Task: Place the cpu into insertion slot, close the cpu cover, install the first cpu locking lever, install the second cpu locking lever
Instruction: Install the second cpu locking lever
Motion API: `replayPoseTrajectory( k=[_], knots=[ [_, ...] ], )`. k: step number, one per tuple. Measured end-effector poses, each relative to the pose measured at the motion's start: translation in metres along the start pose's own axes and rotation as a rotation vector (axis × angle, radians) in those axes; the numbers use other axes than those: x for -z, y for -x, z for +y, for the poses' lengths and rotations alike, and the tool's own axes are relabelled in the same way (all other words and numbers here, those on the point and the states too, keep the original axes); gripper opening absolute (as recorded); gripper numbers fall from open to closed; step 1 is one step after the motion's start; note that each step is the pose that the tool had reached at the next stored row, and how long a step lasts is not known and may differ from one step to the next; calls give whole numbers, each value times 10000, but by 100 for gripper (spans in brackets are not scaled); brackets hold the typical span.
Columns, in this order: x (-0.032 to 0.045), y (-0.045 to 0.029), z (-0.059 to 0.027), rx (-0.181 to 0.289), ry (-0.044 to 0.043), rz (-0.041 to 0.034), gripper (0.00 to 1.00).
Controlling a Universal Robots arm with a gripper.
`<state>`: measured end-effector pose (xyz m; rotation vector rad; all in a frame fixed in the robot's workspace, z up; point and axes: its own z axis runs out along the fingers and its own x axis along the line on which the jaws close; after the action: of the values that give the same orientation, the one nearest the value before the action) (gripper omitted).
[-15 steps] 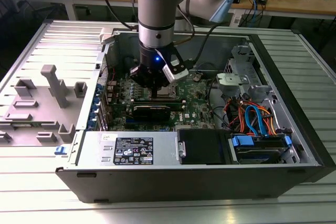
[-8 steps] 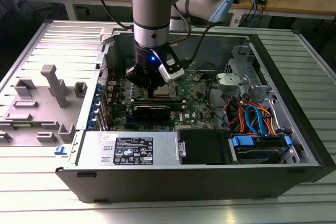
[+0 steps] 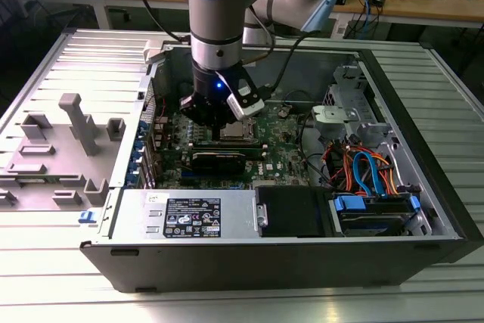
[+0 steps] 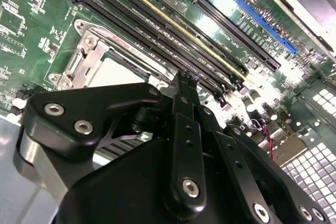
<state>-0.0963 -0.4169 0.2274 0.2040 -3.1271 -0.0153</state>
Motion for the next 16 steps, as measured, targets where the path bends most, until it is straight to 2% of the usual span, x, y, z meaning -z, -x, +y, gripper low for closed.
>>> replayPoseTrajectory(
  k=[8, 12, 15, 16],
  knots=[
    [-77, -15, -39, 62, 56, -6, 11],
    [-103, -37, -41, 128, 119, -15, 11],
    [-119, -46, -43, 214, 210, -24, 11],
    [-127, -51, -44, 261, 281, -34, 11]
  ],
)
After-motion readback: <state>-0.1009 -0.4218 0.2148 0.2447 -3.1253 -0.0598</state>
